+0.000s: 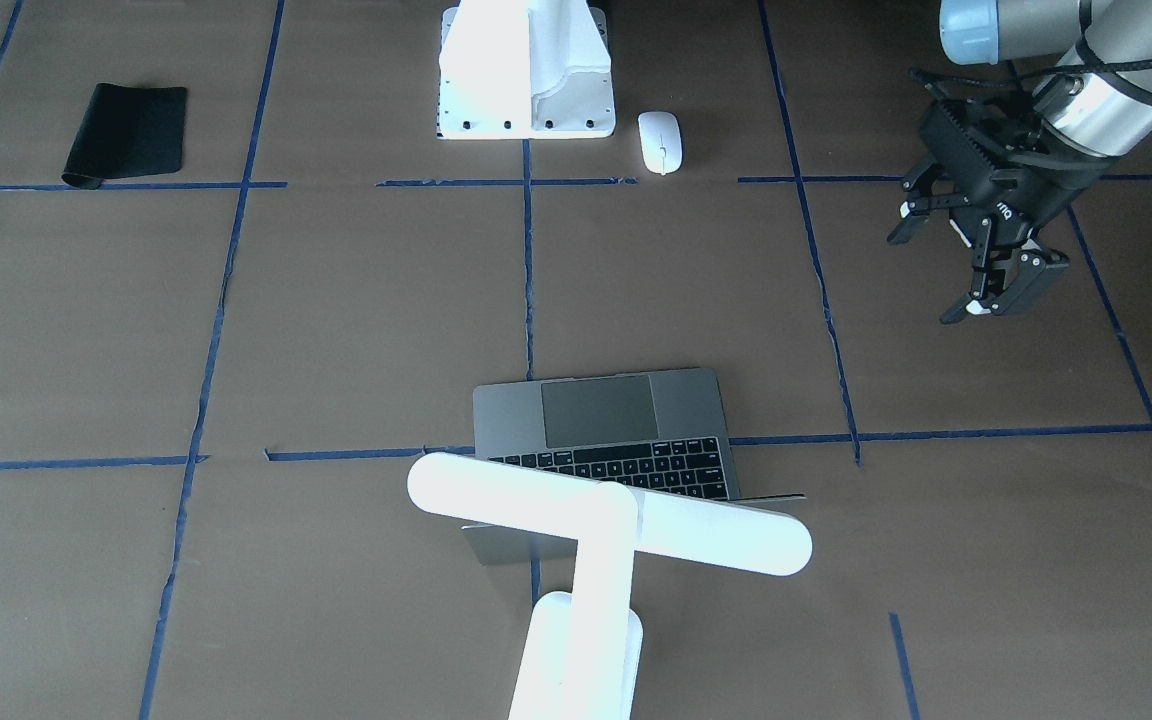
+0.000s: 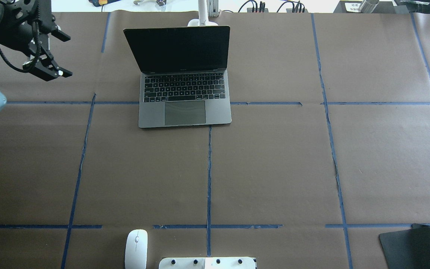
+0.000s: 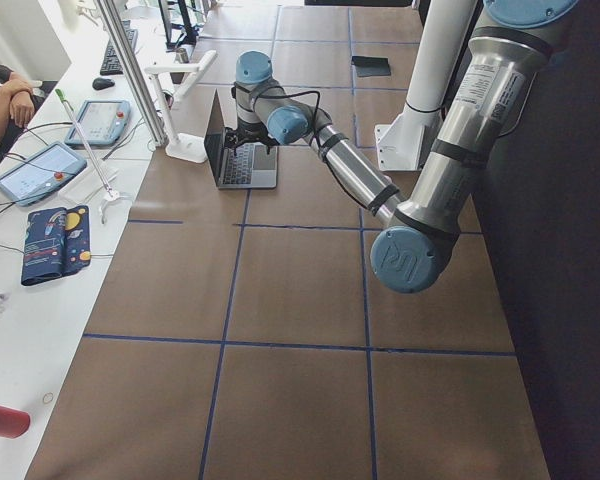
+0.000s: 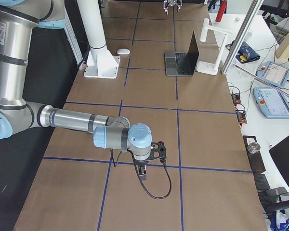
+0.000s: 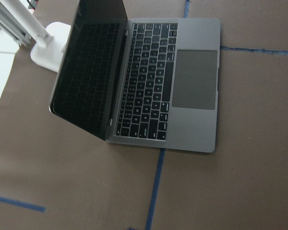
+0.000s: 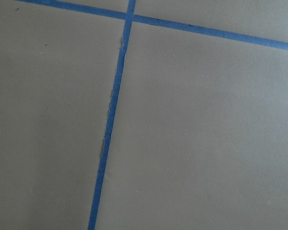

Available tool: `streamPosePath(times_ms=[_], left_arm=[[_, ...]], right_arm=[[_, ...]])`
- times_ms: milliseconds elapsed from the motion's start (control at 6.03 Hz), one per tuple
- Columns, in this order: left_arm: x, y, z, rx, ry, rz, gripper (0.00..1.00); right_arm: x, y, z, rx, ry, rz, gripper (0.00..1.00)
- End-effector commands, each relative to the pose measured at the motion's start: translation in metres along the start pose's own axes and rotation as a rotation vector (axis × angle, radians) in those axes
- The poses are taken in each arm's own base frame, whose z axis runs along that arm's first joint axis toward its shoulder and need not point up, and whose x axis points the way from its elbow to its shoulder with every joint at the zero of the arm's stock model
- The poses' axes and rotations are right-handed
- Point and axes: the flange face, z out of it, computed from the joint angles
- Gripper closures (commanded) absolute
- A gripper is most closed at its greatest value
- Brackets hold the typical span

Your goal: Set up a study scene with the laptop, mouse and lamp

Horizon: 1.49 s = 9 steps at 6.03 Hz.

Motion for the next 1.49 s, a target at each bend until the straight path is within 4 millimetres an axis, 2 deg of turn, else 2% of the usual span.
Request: streamPosePath(times_ms=[0, 166, 332, 498, 664, 995, 1327], left_arm=[[-0.001, 0.058, -0.011, -0.131, 0.021, -0.207, 0.08], [-0.007, 0.107, -0.016, -0.166, 0.012, -0.309, 0.00], [-0.003, 0.164, -0.020, -0.205, 0.002, -0.489, 0.00], [0.005, 0.201, -0.016, -0.242, 0.001, -0.622, 0.00], [0.008, 0.215, -0.017, -0.252, -0.005, -0.685, 0.00], [0.008, 0.214, -0.019, -0.250, -0.011, -0.702, 0.00], [0.011, 0.210, -0.023, -0.242, -0.014, -0.695, 0.00]], right_arm=[[-0.003, -0.003, -0.003, 0.013, -0.002, -0.004, 0.00], [-0.019, -0.010, -0.013, 0.029, -0.006, -0.036, 0.00], [-0.035, -0.015, -0.011, 0.028, -0.042, -0.015, 0.00], [-0.060, -0.019, -0.009, 0.043, -0.079, 0.016, 0.00], [-0.082, 0.010, 0.008, 0.085, -0.105, 0.065, 0.00], [-0.135, 0.063, 0.040, 0.119, -0.207, 0.149, 0.00], [-0.169, 0.106, 0.054, 0.075, -0.298, 0.182, 0.00]])
